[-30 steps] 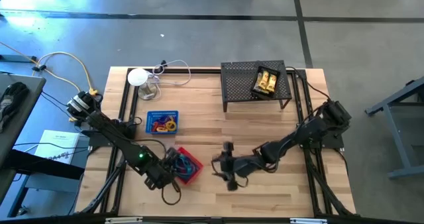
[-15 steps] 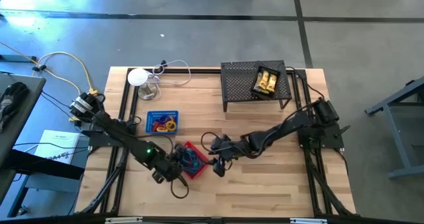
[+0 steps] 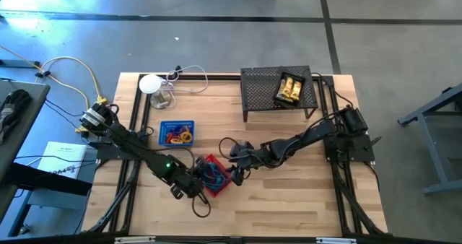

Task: Pick & Place Office Desk Supplies
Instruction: Put the red bin filled with rubber bands on the shelf

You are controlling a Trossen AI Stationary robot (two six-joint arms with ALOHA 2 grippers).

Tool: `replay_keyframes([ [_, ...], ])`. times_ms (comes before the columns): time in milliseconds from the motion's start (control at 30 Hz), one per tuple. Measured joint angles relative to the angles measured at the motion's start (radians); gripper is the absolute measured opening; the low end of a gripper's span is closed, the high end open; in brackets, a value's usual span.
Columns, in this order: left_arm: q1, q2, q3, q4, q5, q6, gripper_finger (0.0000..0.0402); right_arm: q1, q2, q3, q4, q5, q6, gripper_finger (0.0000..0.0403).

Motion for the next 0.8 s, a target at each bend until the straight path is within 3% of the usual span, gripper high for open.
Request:
replay_keyframes([
  [567,0.0,0.0,0.001,0.021,-0.127,0.01,0.0007,0.0,0.0,0.0,-0.041,0.017,0.045,0.0205],
  [800,-0.003,0.0,0.002,0.025,-0.127,0.009,0.0007,0.0,0.0,0.0,-0.044,0.02,0.045,0.016],
])
